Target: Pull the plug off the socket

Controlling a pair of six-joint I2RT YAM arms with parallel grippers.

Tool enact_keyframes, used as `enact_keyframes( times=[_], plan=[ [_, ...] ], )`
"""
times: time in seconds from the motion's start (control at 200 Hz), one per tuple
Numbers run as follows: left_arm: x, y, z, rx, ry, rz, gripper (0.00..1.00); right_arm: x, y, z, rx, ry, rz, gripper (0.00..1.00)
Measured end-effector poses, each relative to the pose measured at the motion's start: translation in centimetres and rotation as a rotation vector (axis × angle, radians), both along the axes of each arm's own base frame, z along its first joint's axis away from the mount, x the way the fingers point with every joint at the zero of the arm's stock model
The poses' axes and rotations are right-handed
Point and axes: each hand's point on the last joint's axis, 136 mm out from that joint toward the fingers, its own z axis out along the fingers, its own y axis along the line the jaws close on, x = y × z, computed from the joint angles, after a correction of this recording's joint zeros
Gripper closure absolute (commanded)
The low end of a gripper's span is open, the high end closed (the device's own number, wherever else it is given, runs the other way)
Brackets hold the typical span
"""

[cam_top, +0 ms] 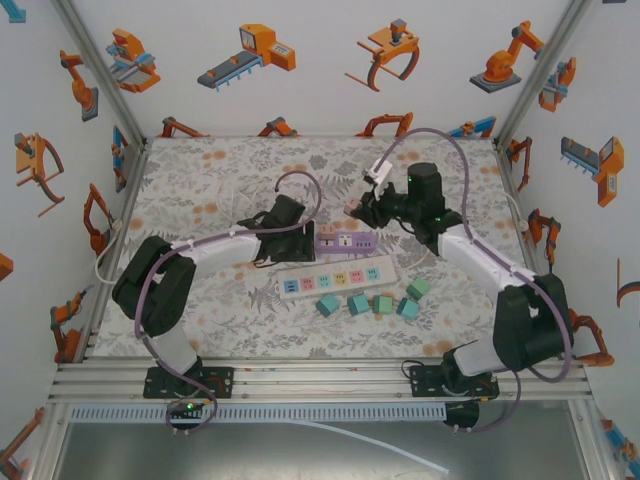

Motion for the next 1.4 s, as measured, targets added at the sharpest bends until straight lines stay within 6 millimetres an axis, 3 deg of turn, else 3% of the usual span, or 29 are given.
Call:
enact_keyframes(
  times=[0.19,0.335,0.496,0.716,0.806,1.081,1.212,1.397],
  plan=[
    [-0.7,-0.2,5.8,-0.097,-0.118,-0.059,0.34,-1.5,-3.4,4.7,0.225,0.111,-0.256,0.92],
    [-2.5,-0.2,10.7,-0.202,-0.241,-0.155,0.31,-3.9,-5.8,6.0,0.395,0.217,-0.390,0.93],
    [-6.0,-0.7,15.3,-0.322,-0.350,-0.330,0.22,-7.3,-7.8,4.9,0.523,0.377,-0.491,0.91],
    [-12.4,-2.4,20.4,-0.442,-0.457,-0.613,0.10,-11.6,-9.5,1.3,0.572,0.601,-0.581,0.89],
    [-15.3,-3.2,20.8,-0.458,-0.453,-0.712,0.00,-13.1,-9.9,-0.6,0.560,0.683,-0.614,0.88],
    [-21.1,-4.2,17.8,-0.388,-0.328,-0.869,0.03,-16.8,-10.2,-9.2,0.466,0.980,-0.697,0.87],
    [-22.2,-4.0,16.4,-0.330,-0.296,-0.882,0.03,-18.4,-10.1,-12.8,0.429,1.103,-0.725,0.86],
    [-21.8,-3.4,15.3,-0.264,-0.294,-0.847,0.03,-20.3,-9.9,-16.2,0.389,1.205,-0.736,0.84]
  ],
)
